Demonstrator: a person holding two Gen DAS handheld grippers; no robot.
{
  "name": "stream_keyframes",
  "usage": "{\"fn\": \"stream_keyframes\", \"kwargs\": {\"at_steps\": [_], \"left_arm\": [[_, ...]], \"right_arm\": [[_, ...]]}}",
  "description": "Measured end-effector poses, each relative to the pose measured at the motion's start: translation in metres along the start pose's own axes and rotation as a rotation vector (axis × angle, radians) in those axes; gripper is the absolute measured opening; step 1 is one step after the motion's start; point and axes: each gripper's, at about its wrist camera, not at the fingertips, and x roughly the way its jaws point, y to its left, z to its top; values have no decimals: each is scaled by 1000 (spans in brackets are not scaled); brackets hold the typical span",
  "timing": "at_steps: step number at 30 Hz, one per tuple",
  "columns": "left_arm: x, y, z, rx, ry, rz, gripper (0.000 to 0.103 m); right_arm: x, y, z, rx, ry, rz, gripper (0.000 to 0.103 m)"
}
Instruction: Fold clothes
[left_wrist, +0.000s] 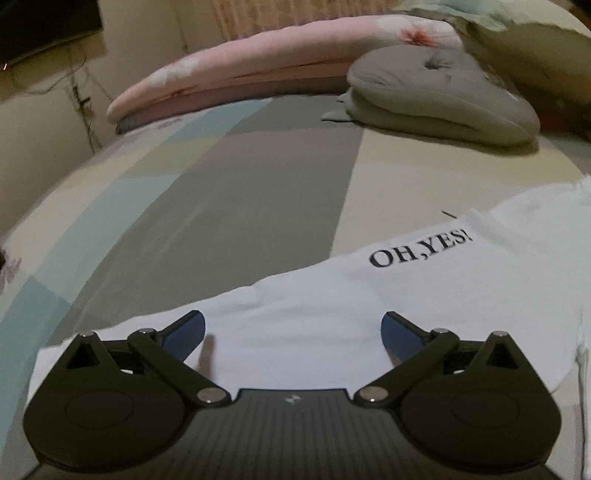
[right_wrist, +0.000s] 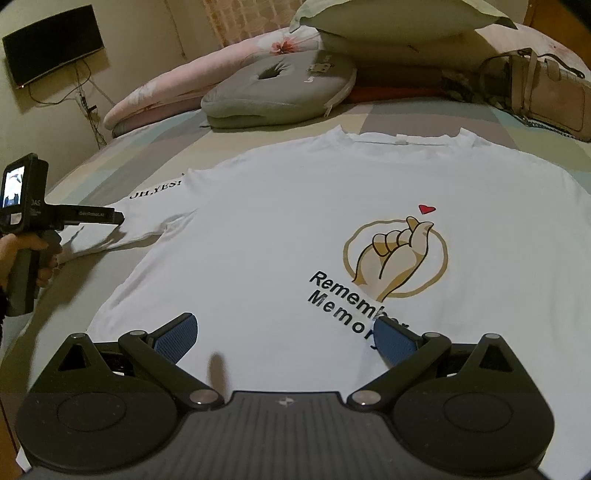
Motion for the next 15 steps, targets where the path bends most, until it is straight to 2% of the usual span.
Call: {"fn": "stream_keyframes", "kwargs": {"at_steps": [3, 5, 7, 10, 12, 15], "left_arm": [[-10, 3, 0, -33, 3, 50, 100], [-28, -4, 0, -26, -18, -12, 100], [-46, -16, -2, -12, -25, -118, 100], [-66, -49, -8, 50, -2, -235, 101], [-74, -76, -14, 115, 15, -276, 101], [-78, -109, -27, 241, 24, -286, 101]], "right_arm": [[-5, -3, -1, 8, -1, -2, 103], [-8, -4, -1, 13, -2, -3, 103], [-12, -6, -1, 18, -3, -4, 103], [-19, -9, 0, 27, -14, -10, 103], [-25, -10, 1, 27, -24, -15, 103], [-36, -12, 2, 22, -38, -22, 103]]}}
